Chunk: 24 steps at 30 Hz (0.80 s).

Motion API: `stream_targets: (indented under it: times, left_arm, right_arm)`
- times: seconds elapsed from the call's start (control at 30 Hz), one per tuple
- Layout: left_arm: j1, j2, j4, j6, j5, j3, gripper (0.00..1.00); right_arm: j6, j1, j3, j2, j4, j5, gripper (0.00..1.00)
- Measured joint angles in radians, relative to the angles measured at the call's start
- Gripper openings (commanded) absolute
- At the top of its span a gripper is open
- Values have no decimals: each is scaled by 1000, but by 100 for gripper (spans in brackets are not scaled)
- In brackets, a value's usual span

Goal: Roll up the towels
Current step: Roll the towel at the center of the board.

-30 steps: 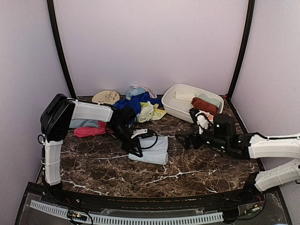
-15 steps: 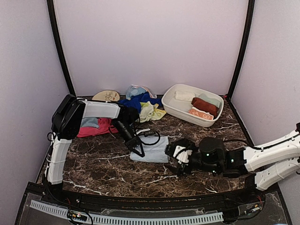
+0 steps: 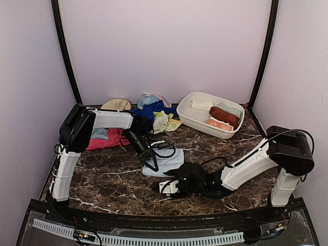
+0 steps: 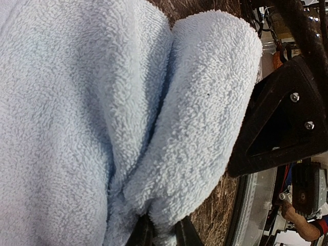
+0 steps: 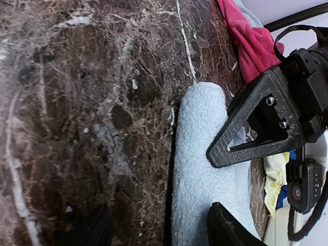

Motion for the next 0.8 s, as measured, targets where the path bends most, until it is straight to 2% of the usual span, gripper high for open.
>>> stream_targets:
  times: [0.13, 0.33, 0.53, 0.67, 0.73, 0.8]
  left_arm:
    - [0, -10, 8, 11, 5, -17, 25]
    - [3, -54, 62, 44, 12, -84, 28]
    - [26, -64, 65, 54, 14, -92, 36]
    - [99, -119, 87, 57, 16, -157, 42]
    - [165, -171, 114, 62, 21, -210, 70]
    - [240, -232, 137, 75, 26, -266, 73]
  right_arm:
    - [19, -64, 38, 37, 9, -47, 49]
    - [93, -129, 76, 55, -15, -137, 41]
    - [176, -181, 201, 109, -137, -238, 24]
    - [245, -223, 298, 151, -220, -343, 19]
    - [270, -238, 332, 165, -253, -382, 17]
    - [299, -256, 380, 177, -316, -430, 14]
